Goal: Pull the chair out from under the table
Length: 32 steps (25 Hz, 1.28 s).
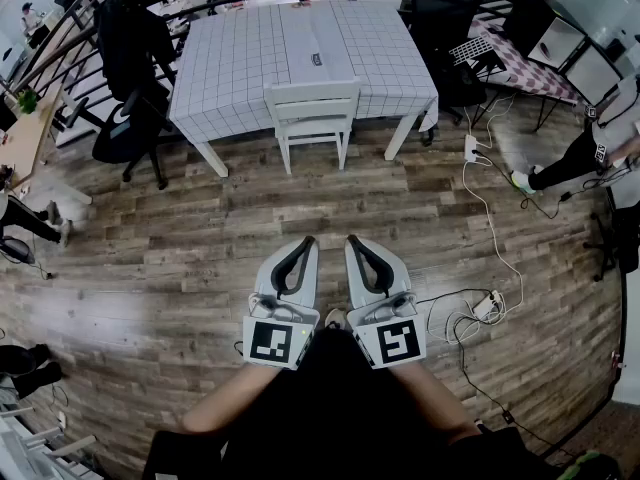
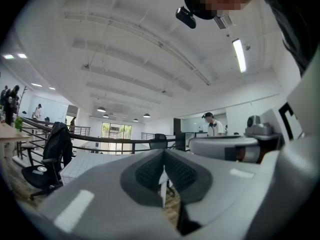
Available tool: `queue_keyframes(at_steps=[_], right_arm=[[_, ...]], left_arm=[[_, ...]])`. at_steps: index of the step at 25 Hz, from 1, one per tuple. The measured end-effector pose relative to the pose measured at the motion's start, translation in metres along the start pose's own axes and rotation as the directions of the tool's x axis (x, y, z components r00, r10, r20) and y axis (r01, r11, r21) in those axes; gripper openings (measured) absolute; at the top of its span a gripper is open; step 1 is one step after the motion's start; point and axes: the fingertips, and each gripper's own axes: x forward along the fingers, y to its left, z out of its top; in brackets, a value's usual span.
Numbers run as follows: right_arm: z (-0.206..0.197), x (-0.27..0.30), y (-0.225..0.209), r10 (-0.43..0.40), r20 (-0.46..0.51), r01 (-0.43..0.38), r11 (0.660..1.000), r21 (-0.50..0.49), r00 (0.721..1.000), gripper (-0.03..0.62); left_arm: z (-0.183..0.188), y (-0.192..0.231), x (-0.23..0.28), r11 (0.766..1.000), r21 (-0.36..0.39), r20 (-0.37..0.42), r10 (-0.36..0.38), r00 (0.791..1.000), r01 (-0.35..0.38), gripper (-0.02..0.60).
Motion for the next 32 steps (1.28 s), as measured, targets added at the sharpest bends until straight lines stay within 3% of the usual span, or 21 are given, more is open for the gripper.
queue_keyframes(at_steps=[9, 13, 18, 22, 26, 30, 32], right_arm=[[-0.005, -0.023, -0.050, -0.055, 0.032, 0.050, 0.987, 0.151, 0.998, -0.003], [-0.023, -0.027, -0.068, -0.087, -0.015, 0.088, 0.991, 0.101, 0.996, -0.003], [-0.031, -0.025, -0.066, -0.056, -0.037, 0.059, 0.995, 0.076, 0.998, -0.003], [-0.022, -0.027, -0.055, -0.048, -0.044, 0.052, 0.995, 0.082, 0.998, -0.003], [-0.035, -0.012, -0.078, -0.086, -0.026, 0.087, 0.994, 0.065, 0.996, -0.003], [-0.009, 0.008, -0.077, -0.082, -0.016, 0.083, 0.996, 0.027, 0.996, -0.003], [-0.017, 0.022, -0.088, -0.087, -0.023, 0.088, 0.996, 0.023, 0.996, -0.003]], left_arm=[[-0.009, -0.006, 0.014, 0.999, 0.025, 0.001, 0.042, 0.999, -0.042, 0.009], [-0.012, 0.021, 0.006, 0.990, 0.064, 0.001, 0.128, 0.992, -0.128, 0.009], [-0.017, 0.037, -0.004, 0.980, 0.076, -0.029, 0.187, 0.982, -0.184, 0.009], [-0.005, 0.039, -0.005, 0.983, 0.074, -0.032, 0.173, 0.984, -0.171, 0.009], [-0.011, 0.035, 0.031, 0.986, 0.081, -0.005, 0.144, 0.990, -0.143, 0.009], [0.017, 0.047, 0.042, 0.988, 0.090, 0.019, 0.124, 0.992, -0.125, 0.009], [0.010, 0.049, 0.061, 0.991, 0.076, 0.030, 0.112, 0.993, -0.114, 0.009]])
